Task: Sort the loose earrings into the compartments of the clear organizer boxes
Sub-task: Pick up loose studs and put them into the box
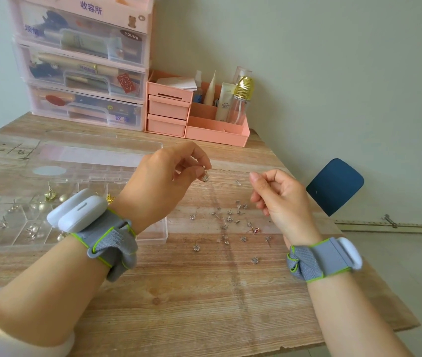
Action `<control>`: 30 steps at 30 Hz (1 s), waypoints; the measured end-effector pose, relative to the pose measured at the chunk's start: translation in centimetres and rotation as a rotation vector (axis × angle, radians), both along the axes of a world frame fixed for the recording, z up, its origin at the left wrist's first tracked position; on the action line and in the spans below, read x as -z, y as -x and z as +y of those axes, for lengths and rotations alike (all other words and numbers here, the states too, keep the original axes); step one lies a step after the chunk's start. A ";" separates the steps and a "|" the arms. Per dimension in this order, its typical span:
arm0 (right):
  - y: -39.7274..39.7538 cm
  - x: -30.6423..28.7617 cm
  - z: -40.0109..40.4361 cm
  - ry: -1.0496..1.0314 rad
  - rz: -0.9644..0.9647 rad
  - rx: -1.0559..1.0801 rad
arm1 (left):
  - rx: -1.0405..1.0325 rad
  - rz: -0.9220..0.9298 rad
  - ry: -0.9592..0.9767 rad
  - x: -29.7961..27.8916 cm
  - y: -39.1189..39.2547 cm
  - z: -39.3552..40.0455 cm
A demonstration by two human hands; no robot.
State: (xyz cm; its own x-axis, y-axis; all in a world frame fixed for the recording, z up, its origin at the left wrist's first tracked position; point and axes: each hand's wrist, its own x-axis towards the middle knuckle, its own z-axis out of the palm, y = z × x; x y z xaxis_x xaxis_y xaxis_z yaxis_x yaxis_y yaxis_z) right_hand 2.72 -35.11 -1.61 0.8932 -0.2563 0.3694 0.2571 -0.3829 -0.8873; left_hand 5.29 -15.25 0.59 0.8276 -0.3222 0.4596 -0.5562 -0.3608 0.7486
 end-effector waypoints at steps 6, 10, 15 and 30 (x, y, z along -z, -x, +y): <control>0.0 0.1 -0.4 -0.005 -0.041 0.101 | -0.019 -0.028 -0.018 0.0 -0.1 0.1; 0.0 0.0 -0.6 -0.045 -0.046 0.160 | -0.016 -0.023 0.009 0.0 -0.1 0.0; 0.3 0.0 -0.8 -0.061 -0.038 0.187 | -0.021 -0.025 0.036 -0.1 0.0 0.0; 1.6 -0.3 -0.2 -0.022 0.026 0.142 | -0.030 -0.015 0.013 -0.3 0.2 0.1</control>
